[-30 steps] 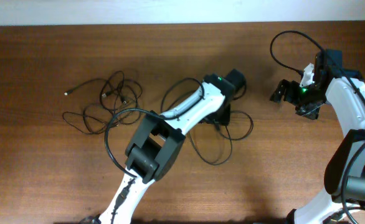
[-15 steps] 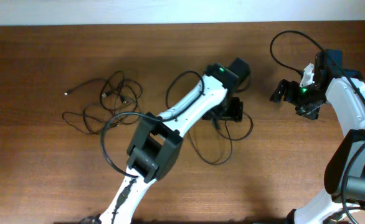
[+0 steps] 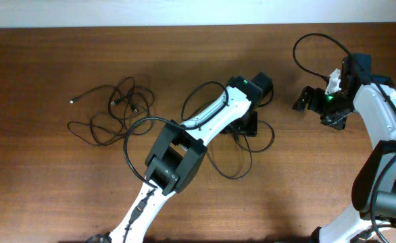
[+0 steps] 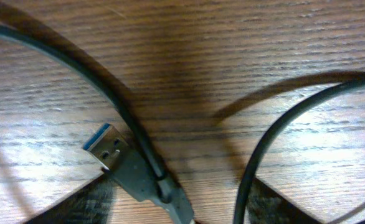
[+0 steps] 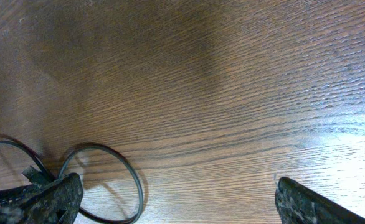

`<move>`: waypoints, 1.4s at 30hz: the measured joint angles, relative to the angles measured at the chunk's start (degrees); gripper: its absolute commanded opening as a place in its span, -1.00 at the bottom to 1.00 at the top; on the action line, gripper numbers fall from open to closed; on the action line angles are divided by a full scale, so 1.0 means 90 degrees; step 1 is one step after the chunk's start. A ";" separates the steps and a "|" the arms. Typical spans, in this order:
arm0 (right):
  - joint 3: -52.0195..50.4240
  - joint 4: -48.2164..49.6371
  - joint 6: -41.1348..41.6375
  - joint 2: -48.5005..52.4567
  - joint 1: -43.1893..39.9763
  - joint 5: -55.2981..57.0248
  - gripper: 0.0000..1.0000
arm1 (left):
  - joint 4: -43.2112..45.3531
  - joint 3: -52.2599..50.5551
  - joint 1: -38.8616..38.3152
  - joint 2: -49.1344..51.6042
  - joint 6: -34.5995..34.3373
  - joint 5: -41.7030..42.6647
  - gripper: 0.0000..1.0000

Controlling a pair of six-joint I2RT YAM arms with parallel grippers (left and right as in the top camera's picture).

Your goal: Untangle cables

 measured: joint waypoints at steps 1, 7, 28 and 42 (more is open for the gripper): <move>0.0000 0.0000 0.0000 0.0000 0.0000 0.0000 0.97 | 0.0002 0.0000 0.0000 0.0000 0.0007 -0.0046 0.06; 0.0000 0.0000 0.0000 0.0000 0.0000 0.0000 0.97 | 0.0017 0.0012 -0.0112 0.0019 -0.0007 -0.0447 -0.13; 0.0000 0.0000 0.0002 0.0000 0.0000 0.0000 0.97 | 0.0104 0.0085 0.0651 0.0063 0.0238 0.1804 -0.26; 0.0000 0.0000 0.0002 0.0000 0.0000 0.0000 0.97 | 0.0250 0.0085 0.0398 0.0068 0.0209 0.1326 -0.42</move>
